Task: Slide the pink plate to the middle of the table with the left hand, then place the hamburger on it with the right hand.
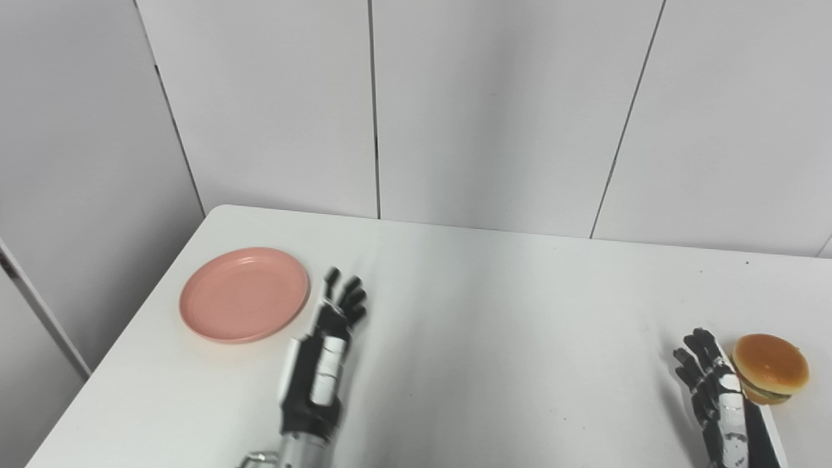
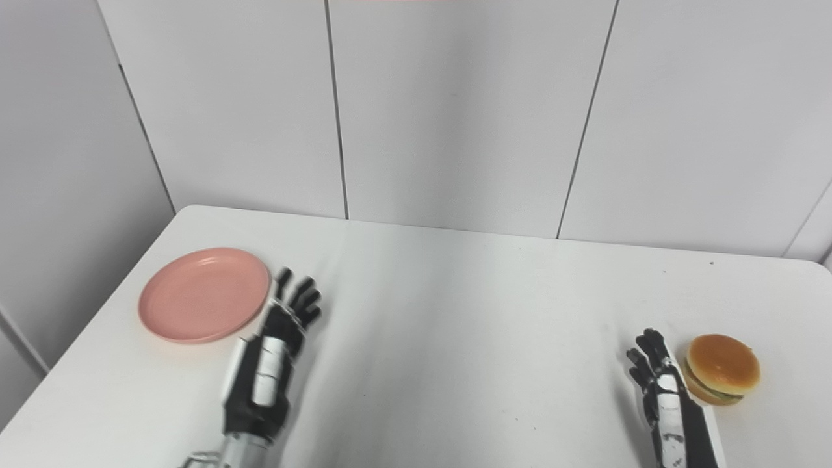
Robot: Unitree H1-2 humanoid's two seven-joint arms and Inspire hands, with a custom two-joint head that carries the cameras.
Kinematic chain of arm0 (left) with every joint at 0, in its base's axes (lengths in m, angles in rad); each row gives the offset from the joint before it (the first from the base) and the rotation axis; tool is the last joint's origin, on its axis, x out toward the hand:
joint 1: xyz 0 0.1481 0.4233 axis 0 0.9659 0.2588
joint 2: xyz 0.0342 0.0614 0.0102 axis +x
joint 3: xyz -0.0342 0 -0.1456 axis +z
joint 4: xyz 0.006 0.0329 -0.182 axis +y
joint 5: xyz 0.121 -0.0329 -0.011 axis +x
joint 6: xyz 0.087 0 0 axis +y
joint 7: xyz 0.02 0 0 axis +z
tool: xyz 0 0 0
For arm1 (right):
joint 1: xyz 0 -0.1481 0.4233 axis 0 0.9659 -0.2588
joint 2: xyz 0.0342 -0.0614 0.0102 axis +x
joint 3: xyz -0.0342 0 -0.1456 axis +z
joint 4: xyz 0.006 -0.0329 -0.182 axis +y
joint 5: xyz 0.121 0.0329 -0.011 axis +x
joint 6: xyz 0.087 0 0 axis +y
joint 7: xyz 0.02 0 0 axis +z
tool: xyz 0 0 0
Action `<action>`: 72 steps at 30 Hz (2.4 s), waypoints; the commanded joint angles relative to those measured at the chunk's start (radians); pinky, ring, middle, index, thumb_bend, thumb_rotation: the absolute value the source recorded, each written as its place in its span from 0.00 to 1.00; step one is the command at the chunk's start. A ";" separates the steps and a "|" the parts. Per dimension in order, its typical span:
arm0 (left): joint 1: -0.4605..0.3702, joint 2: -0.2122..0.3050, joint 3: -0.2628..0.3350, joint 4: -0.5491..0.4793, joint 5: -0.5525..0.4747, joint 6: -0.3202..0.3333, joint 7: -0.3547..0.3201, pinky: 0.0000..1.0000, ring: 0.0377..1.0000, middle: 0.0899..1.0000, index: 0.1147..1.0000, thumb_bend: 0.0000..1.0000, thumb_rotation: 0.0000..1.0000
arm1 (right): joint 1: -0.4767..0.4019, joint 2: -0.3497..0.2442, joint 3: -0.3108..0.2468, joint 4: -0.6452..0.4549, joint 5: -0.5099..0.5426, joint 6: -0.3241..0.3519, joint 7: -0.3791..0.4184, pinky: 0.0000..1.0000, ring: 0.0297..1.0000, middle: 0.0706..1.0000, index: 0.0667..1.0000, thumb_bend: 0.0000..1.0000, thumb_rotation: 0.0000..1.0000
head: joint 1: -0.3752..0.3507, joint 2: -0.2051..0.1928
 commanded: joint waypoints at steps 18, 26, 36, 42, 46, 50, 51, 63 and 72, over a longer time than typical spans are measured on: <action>-0.321 0.334 0.219 0.118 -0.066 0.078 -0.006 0.86 0.90 0.89 0.87 0.90 0.90 | 0.036 0.047 0.024 0.083 -0.022 -0.019 0.001 0.95 0.90 0.93 0.95 0.83 1.00 | 0.001 0.002; -0.399 0.444 0.284 0.342 -0.151 0.042 -0.043 0.85 0.92 0.91 0.88 0.90 0.92 | 0.040 0.050 0.021 0.075 -0.021 -0.009 -0.001 0.94 0.89 0.92 0.95 0.85 1.00 | 0.001 0.011; -0.443 0.489 0.336 0.567 -0.191 0.011 -0.036 0.78 0.88 0.86 0.87 0.87 0.91 | 0.051 0.048 0.021 0.046 -0.012 0.012 0.005 0.94 0.89 0.92 0.95 0.83 1.00 | 0.000 0.033; -0.470 0.497 0.364 0.689 -0.207 0.001 -0.020 0.77 0.85 0.83 0.86 0.91 0.88 | 0.057 0.046 0.020 0.031 -0.011 0.024 0.003 0.92 0.88 0.91 0.95 0.83 1.00 | 0.001 0.040; -0.478 0.512 0.367 0.784 -0.219 -0.032 -0.039 0.78 0.85 0.85 0.88 0.90 0.89 | 0.062 0.044 0.021 0.023 -0.013 0.025 0.002 0.91 0.88 0.91 0.94 0.84 1.00 | -0.007 0.044; -0.482 0.512 0.369 0.854 -0.228 -0.064 -0.041 0.78 0.84 0.84 0.86 0.88 0.88 | 0.065 0.040 0.020 0.018 -0.015 0.027 0.002 0.92 0.88 0.91 0.94 0.84 0.99 | -0.005 0.044; -0.482 0.513 0.365 0.873 -0.226 -0.075 -0.042 0.78 0.83 0.84 0.87 0.86 0.89 | 0.066 0.039 0.020 0.018 -0.016 0.027 0.002 0.91 0.88 0.91 0.94 0.85 0.99 | -0.005 0.044; -0.466 0.497 0.360 0.950 -0.259 -0.098 -0.075 0.76 0.83 0.84 0.88 0.88 0.85 | 0.073 0.039 0.020 -0.003 -0.015 0.043 0.000 0.91 0.88 0.91 0.94 0.85 0.96 | -0.012 0.057; -0.433 0.450 0.323 0.878 -0.290 -0.069 -0.133 0.78 0.85 0.87 0.89 0.86 0.85 | 0.078 0.053 0.021 -0.028 -0.006 0.068 -0.007 0.89 0.87 0.90 0.93 0.84 0.94 | -0.019 0.071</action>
